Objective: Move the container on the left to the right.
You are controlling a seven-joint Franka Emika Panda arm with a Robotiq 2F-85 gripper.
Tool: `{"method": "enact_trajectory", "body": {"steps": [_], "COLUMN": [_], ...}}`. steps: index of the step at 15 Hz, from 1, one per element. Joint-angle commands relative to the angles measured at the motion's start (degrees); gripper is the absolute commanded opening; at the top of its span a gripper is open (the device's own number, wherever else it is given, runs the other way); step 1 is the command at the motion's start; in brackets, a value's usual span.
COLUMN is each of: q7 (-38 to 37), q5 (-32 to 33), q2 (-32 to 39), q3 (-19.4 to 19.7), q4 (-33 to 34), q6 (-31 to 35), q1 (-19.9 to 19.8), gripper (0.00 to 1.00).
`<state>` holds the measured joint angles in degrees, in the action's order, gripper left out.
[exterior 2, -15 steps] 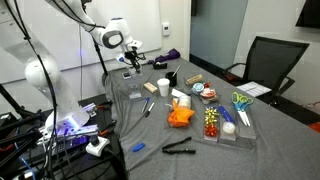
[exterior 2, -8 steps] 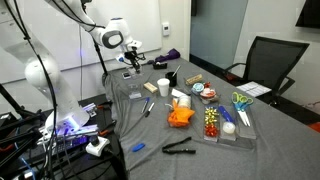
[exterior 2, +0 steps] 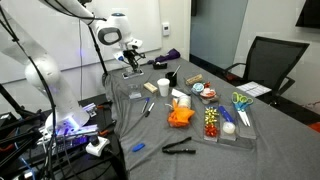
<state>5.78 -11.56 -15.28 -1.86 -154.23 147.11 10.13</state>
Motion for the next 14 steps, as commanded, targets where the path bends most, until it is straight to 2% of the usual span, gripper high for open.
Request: {"method": "enact_trajectory", "body": {"steps": [1,5,8,14], "q7": [6.91,14.08,19.30,23.96], "q5": [0.57,1.99,2.61,5.00], "q2": [-6.54,-9.96,-11.16,-7.94], "q3": [3.56,8.30,11.84,15.38], "q4": [-3.06,-4.54,-5.77,-4.74], "q6": [-6.19,-9.51,-9.58,-7.53], "q1": [-2.03,-4.19,-5.63,-7.68], "gripper": [0.01,0.01,0.01,0.01]}}
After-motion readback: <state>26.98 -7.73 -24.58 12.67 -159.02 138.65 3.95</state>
